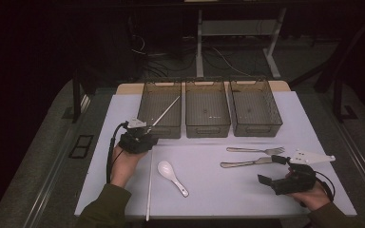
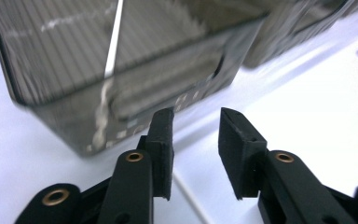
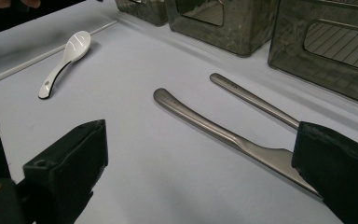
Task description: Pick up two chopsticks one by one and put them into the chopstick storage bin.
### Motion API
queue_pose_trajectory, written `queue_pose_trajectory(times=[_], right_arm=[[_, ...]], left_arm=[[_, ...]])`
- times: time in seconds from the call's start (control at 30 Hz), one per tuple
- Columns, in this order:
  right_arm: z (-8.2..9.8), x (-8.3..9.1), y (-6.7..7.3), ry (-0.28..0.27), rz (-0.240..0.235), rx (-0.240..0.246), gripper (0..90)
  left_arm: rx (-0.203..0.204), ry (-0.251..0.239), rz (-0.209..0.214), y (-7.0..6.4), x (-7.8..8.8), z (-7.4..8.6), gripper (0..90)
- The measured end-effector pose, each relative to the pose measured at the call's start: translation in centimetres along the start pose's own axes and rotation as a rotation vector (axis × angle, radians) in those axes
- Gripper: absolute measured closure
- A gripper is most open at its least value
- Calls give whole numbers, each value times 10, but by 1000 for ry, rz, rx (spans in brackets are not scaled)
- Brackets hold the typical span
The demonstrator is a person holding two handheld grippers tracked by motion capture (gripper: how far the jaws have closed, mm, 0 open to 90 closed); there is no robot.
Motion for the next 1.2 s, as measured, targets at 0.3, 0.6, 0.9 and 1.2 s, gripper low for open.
queue_pose_trajectory(times=[0.3, 0.6, 0.9, 1.2], right_arm=[[0, 0, 0, 1, 1, 3, 36], [0, 0, 1, 0, 1, 3, 36], [0, 0, 1, -1, -1, 6, 36], [0, 0, 1, 0, 0, 3, 36]], left_arm=[[44, 53, 6, 6, -12, 16, 718], [60, 83, 6, 8, -19, 21, 762], [52, 110, 2, 8, -24, 26, 785], [36, 109, 2, 8, -26, 25, 824]])
Point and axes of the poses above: each handheld gripper's, and its own axes: x roughly backward along the jaws, z roughly out of its underside, y roughly to its left, the point moved 7 cm from there along -x, roughly forward along the jaws, and after that the axes turned 15 degrees about -y, right-handed, at the moved point
